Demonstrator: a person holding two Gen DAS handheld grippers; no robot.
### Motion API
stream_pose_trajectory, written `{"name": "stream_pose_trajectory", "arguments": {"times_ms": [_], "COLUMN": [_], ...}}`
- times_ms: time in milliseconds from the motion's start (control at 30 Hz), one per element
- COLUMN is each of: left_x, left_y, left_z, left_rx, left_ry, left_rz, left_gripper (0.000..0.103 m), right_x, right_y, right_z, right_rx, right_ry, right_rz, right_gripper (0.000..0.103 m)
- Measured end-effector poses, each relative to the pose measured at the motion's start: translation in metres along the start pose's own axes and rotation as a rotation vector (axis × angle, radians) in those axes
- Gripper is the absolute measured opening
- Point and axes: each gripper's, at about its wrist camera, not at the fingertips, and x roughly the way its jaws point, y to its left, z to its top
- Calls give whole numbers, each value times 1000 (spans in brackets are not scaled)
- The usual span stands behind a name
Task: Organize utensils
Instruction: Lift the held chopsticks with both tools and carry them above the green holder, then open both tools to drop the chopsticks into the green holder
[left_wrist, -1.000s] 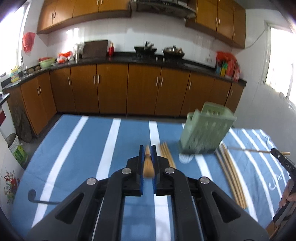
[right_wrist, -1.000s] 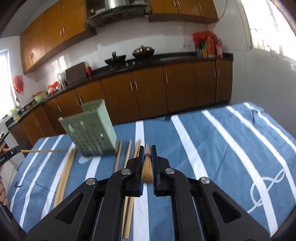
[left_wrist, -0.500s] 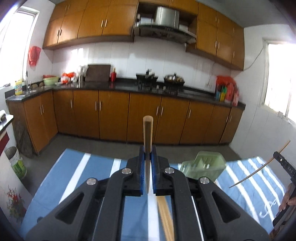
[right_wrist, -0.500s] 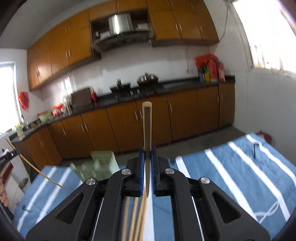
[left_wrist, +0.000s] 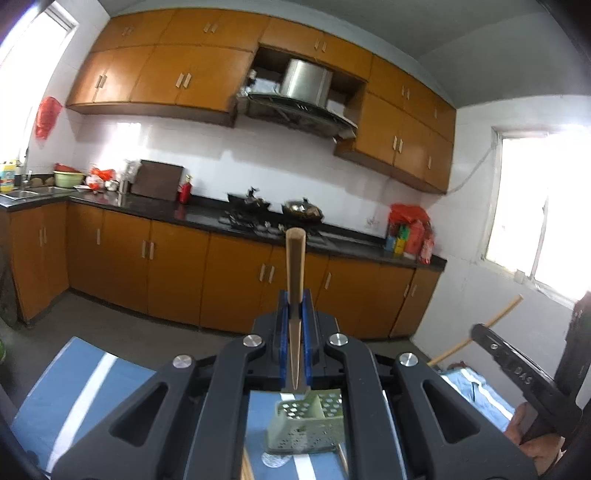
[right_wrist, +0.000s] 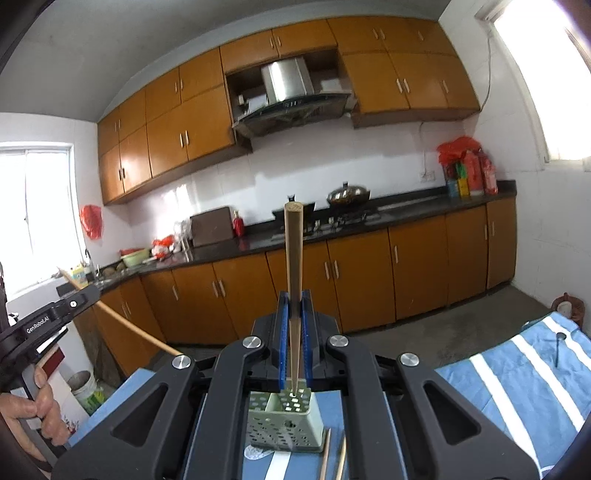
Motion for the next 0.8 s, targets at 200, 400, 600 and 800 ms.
{"name": "stream_pose_trajectory", "arguments": {"times_ms": [200,400,600,800], "left_x": [42,57,44,7], "left_y": [-8,-1,2,10], "left_z": [-36,-54,-50,-43], "left_rx": [17,23,20,27], "left_ry": [98,154,122,80], "left_rz": [-1,5,16,41], "left_gripper": [8,8,27,32], "right_x": [22,24,13,-15], "right_y": [2,6,6,-6], "right_z": [-14,-19,-11,-12], "right_rx": [-7,-9,-4,10], "right_ry": [87,125,98,75], "right_rz": [-9,-9,-24,-66], "right_gripper": [7,9,34,34]}}
